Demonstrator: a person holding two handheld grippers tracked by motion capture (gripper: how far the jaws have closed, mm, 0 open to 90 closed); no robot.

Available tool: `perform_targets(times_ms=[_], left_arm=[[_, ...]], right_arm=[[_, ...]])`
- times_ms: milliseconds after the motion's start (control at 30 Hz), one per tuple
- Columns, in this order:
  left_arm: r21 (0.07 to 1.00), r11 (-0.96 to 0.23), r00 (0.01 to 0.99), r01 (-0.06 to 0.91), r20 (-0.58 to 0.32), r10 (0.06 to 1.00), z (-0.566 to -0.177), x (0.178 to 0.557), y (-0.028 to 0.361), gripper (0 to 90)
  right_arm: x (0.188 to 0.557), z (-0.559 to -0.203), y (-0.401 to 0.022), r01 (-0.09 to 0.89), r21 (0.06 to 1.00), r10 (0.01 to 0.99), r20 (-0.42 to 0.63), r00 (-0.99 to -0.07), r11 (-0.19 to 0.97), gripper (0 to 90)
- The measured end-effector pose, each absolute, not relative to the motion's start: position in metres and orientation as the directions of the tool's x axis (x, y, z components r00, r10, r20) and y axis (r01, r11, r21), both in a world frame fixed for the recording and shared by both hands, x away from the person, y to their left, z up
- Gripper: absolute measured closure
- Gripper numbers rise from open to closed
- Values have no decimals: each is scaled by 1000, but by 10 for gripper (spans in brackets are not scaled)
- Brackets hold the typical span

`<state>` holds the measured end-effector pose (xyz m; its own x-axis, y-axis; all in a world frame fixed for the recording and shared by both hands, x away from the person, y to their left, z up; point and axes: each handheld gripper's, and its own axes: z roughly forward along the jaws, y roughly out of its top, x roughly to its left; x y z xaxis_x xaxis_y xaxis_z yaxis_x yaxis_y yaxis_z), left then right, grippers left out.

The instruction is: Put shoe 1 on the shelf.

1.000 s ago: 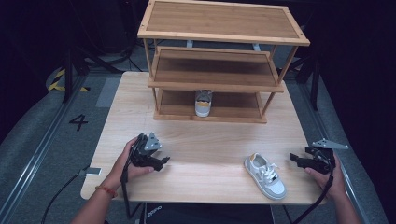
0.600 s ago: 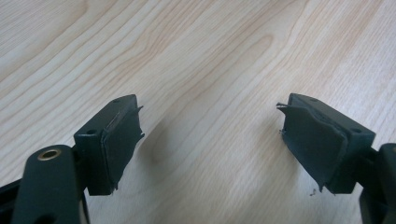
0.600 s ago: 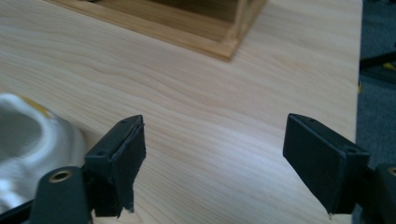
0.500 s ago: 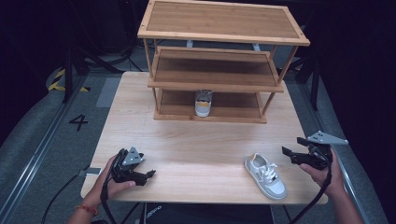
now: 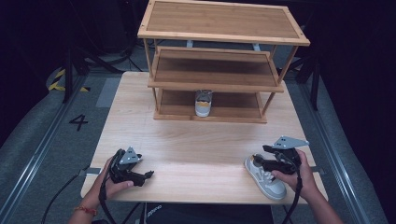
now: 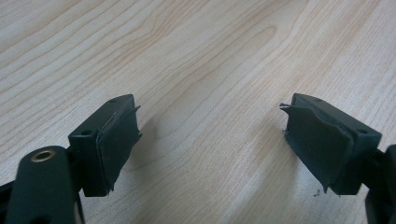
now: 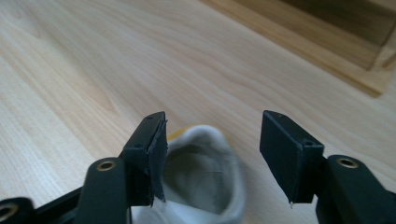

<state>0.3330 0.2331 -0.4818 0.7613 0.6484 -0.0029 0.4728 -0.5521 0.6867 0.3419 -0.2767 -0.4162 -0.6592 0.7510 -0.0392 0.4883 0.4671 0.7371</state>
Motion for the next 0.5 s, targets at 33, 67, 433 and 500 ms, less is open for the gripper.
perform_targets(times_ms=[33,67,433,500], left_arm=[[687,-552,762,472,-2,647,-482,333,233,176],[687,-552,761,472,-2,648,-482,333,233,176],[688,-561,775,461,-3,632,-482,332,234,193],[687,-563,776,460,-4,630,-482,332,234,193]], right_arm=[[341,-417,-273,493,731,747,-34,-664,471,443],[340,-419,-270,501,725,747,-28,-664,472,466],[325,-423,-267,531,728,795,-33,-605,434,526],[324,-422,-264,529,720,781,-30,-624,450,523]])
